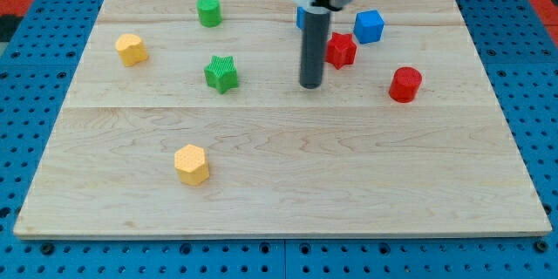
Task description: Slide the blue cube towards the top right
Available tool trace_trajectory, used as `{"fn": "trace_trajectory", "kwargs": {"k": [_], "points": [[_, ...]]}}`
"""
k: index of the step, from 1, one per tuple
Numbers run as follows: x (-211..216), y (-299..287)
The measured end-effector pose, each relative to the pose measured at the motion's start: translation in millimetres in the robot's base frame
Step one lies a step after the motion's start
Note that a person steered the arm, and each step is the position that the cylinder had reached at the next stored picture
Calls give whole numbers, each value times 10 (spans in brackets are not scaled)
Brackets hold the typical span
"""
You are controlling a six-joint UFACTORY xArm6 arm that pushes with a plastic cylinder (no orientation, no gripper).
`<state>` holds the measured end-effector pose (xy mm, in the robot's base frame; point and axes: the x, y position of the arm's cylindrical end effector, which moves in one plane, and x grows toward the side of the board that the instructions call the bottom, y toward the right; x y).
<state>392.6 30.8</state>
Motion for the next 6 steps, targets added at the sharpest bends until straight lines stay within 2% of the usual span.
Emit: {"fn": "trace_trajectory", "kwargs": {"k": [2, 3, 5, 6], "points": [[-729, 441], [-898, 222], [-1025, 881], [-1024, 880]]}}
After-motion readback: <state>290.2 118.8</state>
